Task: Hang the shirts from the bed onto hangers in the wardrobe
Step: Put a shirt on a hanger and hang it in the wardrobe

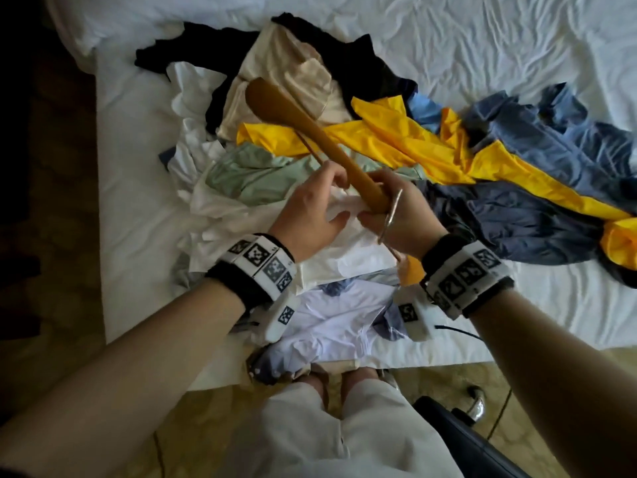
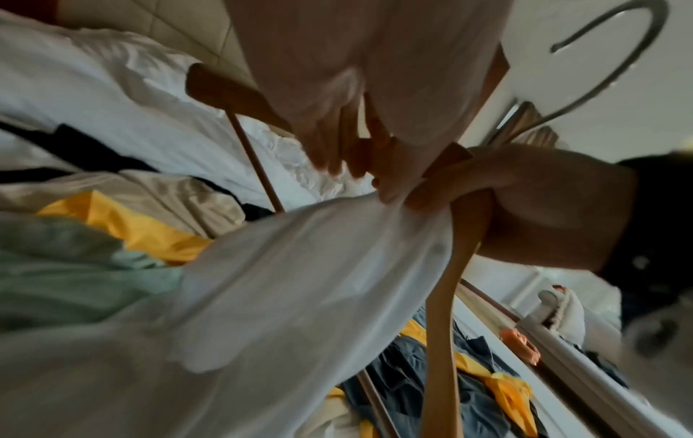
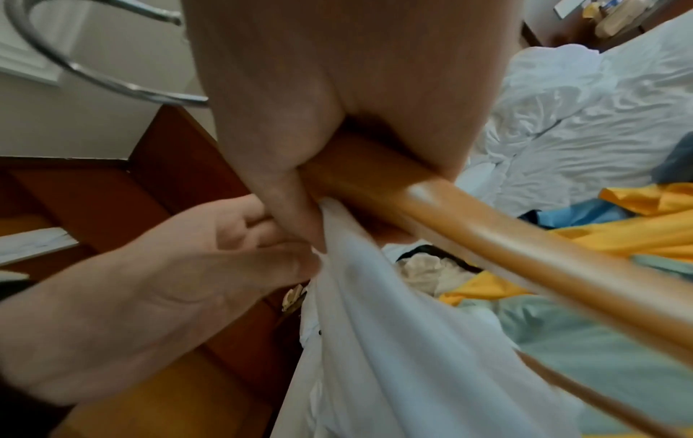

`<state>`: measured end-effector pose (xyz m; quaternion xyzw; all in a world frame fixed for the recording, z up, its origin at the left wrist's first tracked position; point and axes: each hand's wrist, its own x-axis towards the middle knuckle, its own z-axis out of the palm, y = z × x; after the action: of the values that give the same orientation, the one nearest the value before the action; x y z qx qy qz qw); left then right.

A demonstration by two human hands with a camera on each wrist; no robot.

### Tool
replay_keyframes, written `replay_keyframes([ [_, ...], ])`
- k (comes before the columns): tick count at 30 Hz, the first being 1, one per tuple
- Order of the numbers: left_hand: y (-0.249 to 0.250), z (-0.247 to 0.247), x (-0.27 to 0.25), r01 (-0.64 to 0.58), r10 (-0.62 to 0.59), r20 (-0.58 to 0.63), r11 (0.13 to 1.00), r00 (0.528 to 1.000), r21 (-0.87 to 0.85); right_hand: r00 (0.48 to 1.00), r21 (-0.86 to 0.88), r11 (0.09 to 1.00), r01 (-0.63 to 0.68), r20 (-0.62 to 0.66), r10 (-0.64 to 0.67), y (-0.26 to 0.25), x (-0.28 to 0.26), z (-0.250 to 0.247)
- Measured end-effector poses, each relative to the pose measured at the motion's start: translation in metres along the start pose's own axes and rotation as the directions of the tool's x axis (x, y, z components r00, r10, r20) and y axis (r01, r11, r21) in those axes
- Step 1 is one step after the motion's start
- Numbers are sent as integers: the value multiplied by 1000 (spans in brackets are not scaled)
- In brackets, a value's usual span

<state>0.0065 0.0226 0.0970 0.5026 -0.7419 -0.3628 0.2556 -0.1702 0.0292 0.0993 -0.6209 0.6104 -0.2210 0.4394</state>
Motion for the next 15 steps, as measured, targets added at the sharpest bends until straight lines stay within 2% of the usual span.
replay_keyframes([
  [2,-5,6,-4,90,-87,46,992,995,-84,1000,-38,999,-27,5,28,4,-3,7],
  [5,-12,14,-14,154,-143,87,980,986,-127,998,-75,996,-58,24,60,10,-7,13],
  [9,-19,20,-23,165,-159,77,983,984,-82,992,12,993,-121,49,120,9,-13,18],
  [13,-15,22,-28,237,-208,128,926,970,-294,981,138,975,-176,109,162,-1,-17,17],
  [15,-16,21,-26,220,-202,97,949,975,-228,975,184,963,-197,142,172,-4,-17,15],
])
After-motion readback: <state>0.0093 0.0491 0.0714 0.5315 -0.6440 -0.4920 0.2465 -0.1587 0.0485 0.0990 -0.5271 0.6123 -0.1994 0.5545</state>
